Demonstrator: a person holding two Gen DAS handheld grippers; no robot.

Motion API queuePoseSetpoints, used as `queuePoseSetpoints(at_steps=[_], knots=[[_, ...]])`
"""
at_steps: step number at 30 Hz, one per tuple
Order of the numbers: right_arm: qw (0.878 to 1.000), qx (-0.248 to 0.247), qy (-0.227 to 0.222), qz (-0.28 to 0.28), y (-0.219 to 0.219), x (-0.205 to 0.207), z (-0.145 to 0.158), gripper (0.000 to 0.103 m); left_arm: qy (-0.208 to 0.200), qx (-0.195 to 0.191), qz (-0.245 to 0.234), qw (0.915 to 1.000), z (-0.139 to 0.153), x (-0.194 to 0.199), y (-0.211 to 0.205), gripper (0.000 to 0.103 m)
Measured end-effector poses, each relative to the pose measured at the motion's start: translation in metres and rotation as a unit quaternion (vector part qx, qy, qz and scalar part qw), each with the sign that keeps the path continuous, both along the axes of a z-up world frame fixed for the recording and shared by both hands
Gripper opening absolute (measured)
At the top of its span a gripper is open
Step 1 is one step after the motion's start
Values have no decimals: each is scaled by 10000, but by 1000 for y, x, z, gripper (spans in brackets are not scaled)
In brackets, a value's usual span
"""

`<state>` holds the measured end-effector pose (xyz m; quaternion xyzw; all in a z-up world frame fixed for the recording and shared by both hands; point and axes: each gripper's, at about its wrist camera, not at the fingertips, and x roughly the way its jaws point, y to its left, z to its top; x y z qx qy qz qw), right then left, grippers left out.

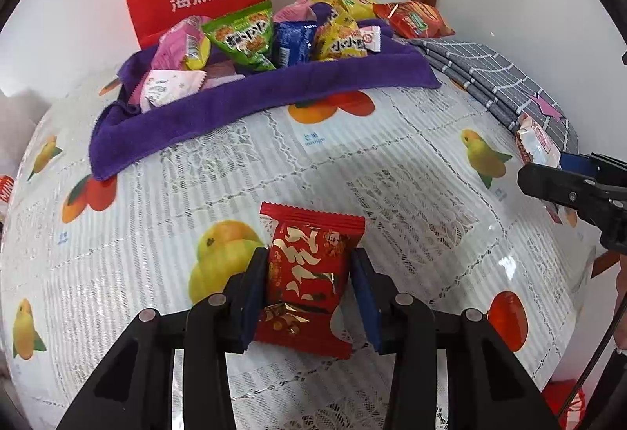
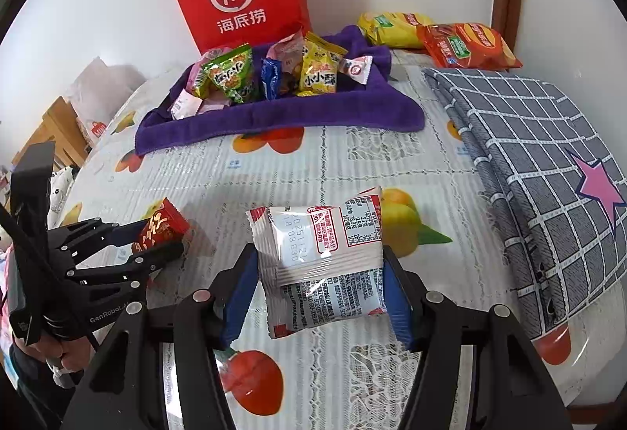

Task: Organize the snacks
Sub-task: 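Lift both packets and carry them over the purple towel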

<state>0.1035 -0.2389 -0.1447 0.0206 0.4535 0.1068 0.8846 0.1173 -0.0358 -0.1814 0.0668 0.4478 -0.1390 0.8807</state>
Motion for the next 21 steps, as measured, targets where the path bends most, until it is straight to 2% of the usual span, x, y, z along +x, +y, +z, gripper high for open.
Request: queuePoseSetpoints(at_steps=[3, 9, 14, 21], knots=[[10000, -1, -10, 27, 3, 2, 3, 59, 85, -11, 89, 9999, 2, 3, 3, 40], [9999, 2, -114, 80, 10, 9, 14, 59, -9, -59, 222, 9997, 14, 8, 12, 40], [9996, 27, -259, 96, 15, 20, 31, 59, -163, 30, 346, 9993, 34, 17, 19, 40], [9989, 121, -457, 77, 20, 42, 64, 59, -328, -97, 623, 9975, 72, 42, 37, 40]])
